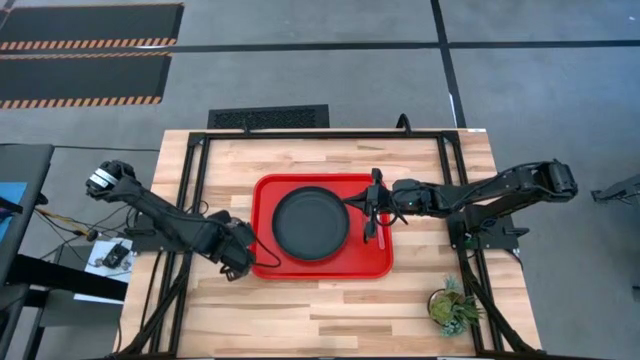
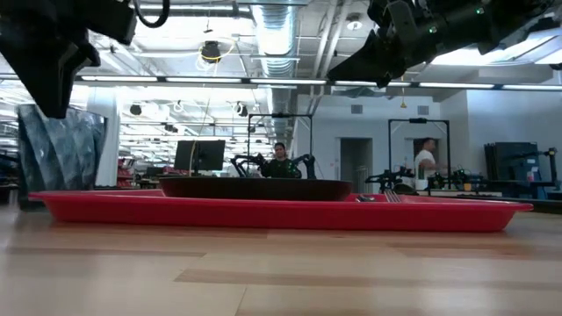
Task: Pick and place plate/cup/fork/spoon on tray
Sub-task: Put the blue glass on the red tray to the top left of the black plate
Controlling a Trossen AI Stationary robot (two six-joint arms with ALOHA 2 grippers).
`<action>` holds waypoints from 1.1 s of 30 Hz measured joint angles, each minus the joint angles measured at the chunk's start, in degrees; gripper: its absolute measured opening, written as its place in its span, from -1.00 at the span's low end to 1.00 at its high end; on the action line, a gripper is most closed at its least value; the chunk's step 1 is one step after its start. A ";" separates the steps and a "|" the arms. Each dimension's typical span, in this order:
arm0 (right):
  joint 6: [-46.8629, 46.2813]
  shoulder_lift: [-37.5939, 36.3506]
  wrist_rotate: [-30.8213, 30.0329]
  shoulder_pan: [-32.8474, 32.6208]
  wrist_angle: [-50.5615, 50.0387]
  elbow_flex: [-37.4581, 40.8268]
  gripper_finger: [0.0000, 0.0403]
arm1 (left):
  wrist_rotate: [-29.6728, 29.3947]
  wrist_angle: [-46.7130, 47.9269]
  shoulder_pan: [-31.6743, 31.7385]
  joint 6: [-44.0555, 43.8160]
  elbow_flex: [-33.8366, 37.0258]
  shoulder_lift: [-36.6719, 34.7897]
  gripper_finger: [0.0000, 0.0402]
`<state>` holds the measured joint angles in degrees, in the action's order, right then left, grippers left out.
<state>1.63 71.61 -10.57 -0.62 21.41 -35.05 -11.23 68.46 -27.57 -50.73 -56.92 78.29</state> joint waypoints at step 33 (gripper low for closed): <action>-0.11 0.00 -0.01 0.00 -0.14 0.00 -0.93 | -7.47 -1.50 -7.76 -0.75 7.79 -6.71 -0.26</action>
<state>1.52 71.61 -10.59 -0.62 21.28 -35.05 -18.70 66.96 -35.33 -51.48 -49.12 71.58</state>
